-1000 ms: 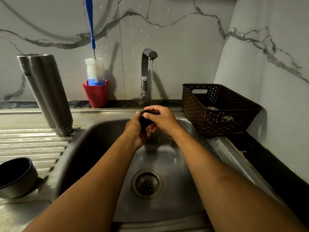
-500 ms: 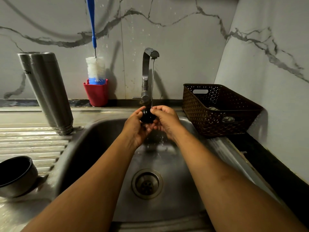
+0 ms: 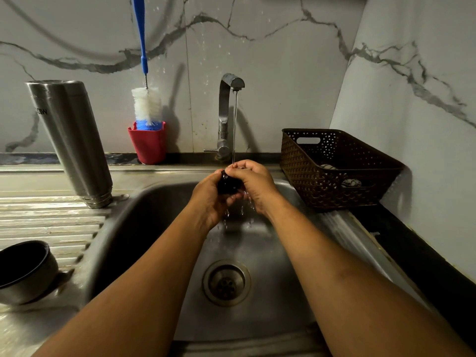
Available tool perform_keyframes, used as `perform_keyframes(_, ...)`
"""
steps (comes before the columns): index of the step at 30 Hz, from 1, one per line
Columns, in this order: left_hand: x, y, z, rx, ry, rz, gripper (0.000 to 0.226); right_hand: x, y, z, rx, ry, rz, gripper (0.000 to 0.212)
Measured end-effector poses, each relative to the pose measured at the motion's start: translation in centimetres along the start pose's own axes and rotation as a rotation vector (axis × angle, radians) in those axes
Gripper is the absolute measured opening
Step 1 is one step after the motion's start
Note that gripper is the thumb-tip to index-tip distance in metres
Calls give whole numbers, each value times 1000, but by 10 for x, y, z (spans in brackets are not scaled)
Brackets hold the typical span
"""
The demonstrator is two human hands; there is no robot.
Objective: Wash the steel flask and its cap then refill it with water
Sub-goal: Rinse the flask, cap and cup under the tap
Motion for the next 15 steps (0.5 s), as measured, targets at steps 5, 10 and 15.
perform_keyframes(5,4,4,-1,-23,29,24,20,0,0,-1,31,-56,-1,11)
perform_keyframes(10,8,6,-5,-32,53,49,22,-2,-2,-1,-53,-15,-35,20)
perform_keyframes(15,7,5,-3,-81,63,82,22,1,0,2,-271,88,-27,18)
Point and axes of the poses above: each hand's wrist, its own x-axis towards the middle knuckle, its own y-axis out of the back of the hand, z = x × y, the point moved 2 cm from there along x, towards the middle knuckle, and after that the axes turned 12 degrees about x, right-handed, at the moved point
